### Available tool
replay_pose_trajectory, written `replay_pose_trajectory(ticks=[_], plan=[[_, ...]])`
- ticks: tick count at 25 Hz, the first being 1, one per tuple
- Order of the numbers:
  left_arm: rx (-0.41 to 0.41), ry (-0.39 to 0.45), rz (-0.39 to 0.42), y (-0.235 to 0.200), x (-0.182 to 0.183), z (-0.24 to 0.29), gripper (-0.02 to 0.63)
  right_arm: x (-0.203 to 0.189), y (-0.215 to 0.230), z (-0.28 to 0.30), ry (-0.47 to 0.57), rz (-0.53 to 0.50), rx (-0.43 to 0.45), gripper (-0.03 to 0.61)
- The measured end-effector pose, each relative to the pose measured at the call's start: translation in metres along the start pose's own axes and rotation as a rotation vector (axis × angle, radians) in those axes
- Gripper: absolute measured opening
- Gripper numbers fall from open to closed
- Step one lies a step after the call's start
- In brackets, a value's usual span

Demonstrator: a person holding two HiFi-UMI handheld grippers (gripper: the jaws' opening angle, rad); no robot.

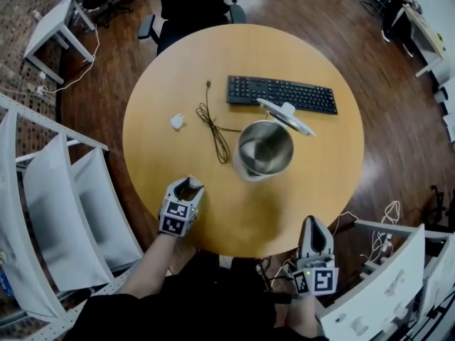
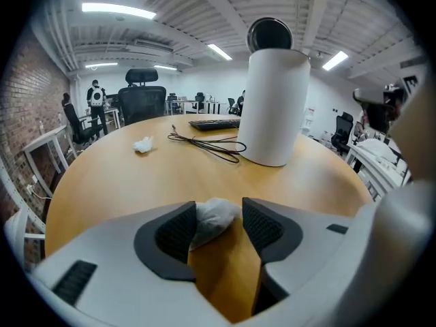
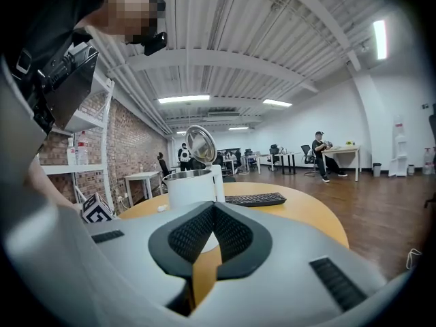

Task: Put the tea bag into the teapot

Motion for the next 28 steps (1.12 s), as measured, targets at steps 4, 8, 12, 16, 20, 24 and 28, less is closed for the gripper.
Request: replay_pose_trajectory(ticks=[4,8,12,16,20,24,28], plan=[[0.016,-0.006,-0.005,-0.008,-0.001,0.001,0.13,-0.001,0.003,-0.004,0.003,-0.002,-0.02,0.008],[-0.001,-0.006,-0.004,-0.01,0.0,0.001,0.108,-0.001,-0.002,-0.003,0.015,0.005,-0.01,0.008],[-0.007,0.031,-0.065,-0.014,0.01,-0.005,0.087,0.0,-0.01,0.002,0.026,-0.005,0.017,0.008],[0.015,0.135,-0.084,-0.026,0.038,-0.02,0.086,0.012,-0.012,0.009,0.056,-0.04,0.044,0.008],[-0.004,0.282,-0.095,-0.028,0.082,-0.04,0.086,0.029,-0.006,0.013,0.094,-0.084,0.055,0.008],[-0.047,0.427,-0.066,-0.017,0.133,-0.06,0.086,0.055,0.0,0.014,0.147,-0.119,0.03,0.008],[-0.079,0.537,-0.011,-0.007,0.182,-0.083,0.086,0.066,0.005,0.013,0.18,-0.141,0.029,0.008]])
Point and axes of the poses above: the fingertips, and each gripper's own axes: z forward along the fingers, y to its right, x out of its top, the point moved 2 cm from there along -z, backward along the fingers, and after that the axes turned 6 degrees about y, right-handed, at the moved point
